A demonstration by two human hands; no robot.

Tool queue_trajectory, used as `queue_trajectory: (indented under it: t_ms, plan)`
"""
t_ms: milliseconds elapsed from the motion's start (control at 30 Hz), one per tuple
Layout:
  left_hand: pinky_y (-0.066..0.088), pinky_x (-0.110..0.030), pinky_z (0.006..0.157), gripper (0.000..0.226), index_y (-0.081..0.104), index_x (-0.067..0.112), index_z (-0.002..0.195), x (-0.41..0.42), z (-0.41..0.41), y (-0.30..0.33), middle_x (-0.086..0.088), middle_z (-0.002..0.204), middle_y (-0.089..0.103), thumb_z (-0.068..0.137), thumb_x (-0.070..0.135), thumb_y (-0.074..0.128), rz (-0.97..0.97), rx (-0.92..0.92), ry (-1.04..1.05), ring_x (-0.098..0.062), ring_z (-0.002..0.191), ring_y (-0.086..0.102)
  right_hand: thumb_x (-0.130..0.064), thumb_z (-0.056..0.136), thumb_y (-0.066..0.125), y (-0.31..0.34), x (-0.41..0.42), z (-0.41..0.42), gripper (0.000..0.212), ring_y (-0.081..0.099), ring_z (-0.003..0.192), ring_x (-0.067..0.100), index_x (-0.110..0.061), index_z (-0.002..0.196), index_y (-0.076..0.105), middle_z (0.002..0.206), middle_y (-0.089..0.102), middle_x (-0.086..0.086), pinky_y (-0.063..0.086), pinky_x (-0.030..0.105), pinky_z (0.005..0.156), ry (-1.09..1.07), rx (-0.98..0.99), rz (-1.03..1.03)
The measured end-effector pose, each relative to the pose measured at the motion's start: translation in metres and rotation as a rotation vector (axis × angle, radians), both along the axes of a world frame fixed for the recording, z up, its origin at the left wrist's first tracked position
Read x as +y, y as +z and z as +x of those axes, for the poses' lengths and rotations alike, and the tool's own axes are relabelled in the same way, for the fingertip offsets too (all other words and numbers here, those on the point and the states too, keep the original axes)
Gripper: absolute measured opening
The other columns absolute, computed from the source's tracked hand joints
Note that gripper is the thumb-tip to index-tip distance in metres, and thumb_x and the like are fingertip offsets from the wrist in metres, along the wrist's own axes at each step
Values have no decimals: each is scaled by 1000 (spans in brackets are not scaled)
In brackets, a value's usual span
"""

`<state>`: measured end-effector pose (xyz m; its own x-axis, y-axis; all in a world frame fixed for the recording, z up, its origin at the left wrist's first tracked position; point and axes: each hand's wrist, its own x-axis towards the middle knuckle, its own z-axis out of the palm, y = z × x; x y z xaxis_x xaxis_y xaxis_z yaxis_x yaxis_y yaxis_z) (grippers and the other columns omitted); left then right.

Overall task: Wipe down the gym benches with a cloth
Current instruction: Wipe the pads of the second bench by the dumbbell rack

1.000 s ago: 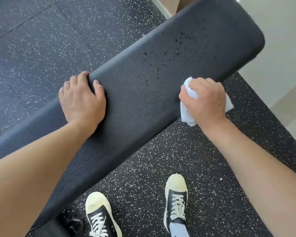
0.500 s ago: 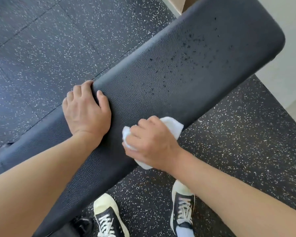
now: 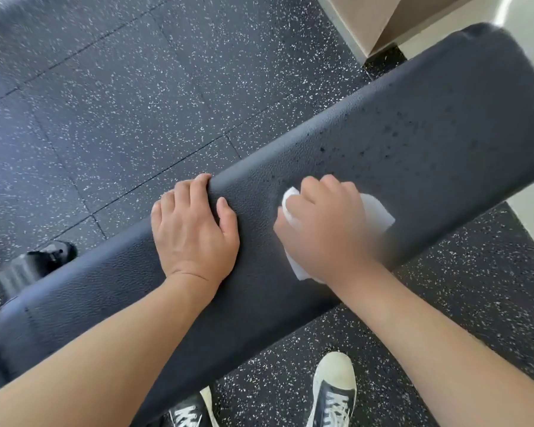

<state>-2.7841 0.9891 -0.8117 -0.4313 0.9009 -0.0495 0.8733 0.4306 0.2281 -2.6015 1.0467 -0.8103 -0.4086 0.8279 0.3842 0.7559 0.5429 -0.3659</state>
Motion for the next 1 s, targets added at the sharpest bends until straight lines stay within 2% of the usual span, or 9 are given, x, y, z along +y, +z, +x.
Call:
queue_trajectory:
  t_ms: [133,233,367,533,633,767,867,1000]
  plan:
    - [34,-48,109,52,54,16,139,1,1,2,-8,128,61,99,42,35,-16,3,-1,-34,116,52,-29,84,66,7,65,-64,30,46,69,29,-23,64,44,68,44,1,23,36,65,-76,-23,-59]
    - [35,-48,109,53,54,16,140,1,0,1,-7,129,61,99,42,35,-21,14,-4,-33,116,52,-31,88,65,5,82,-88,29,52,74,31,-20,63,54,69,55,4,25,38,68,-96,-22,-74]
    - [33,-47,109,52,54,16,140,0,1,1,-6,128,61,99,42,35,-25,18,-6,-32,116,52,-26,88,67,2,41,-53,38,44,68,29,-23,65,36,67,40,1,27,39,64,-67,43,-20]
    - [33,-47,110,52,53,16,141,0,0,0,-6,129,60,99,43,35,-25,9,-14,-32,118,52,-20,93,66,-3,-49,30,41,25,66,22,-20,65,37,72,24,-5,22,37,64,-9,8,6]
    - [34,-48,111,53,53,16,141,0,0,0,-6,130,60,99,43,35,-30,7,-11,-32,119,52,-18,92,67,-4,-59,43,45,23,64,21,-23,66,31,69,22,-6,21,35,64,-9,-36,23]
    - [34,-48,112,52,53,17,141,1,0,1,-6,130,60,99,43,35,-37,5,-11,-32,118,52,-24,96,64,-4,-2,6,44,33,61,26,-22,64,34,63,29,-2,23,38,61,-144,-19,51]
    - [34,-48,111,53,52,17,141,0,1,1,-6,129,60,99,43,35,-41,11,-16,-33,117,51,-28,92,64,1,53,-32,38,47,64,31,-25,67,37,62,49,3,25,38,64,-275,-17,21]
    - [34,-49,111,55,52,16,142,1,2,2,-8,129,60,98,43,33,-56,13,-10,-34,118,51,-30,88,65,7,66,-67,30,53,70,32,-23,66,46,66,58,3,26,38,68,-227,-39,-67]
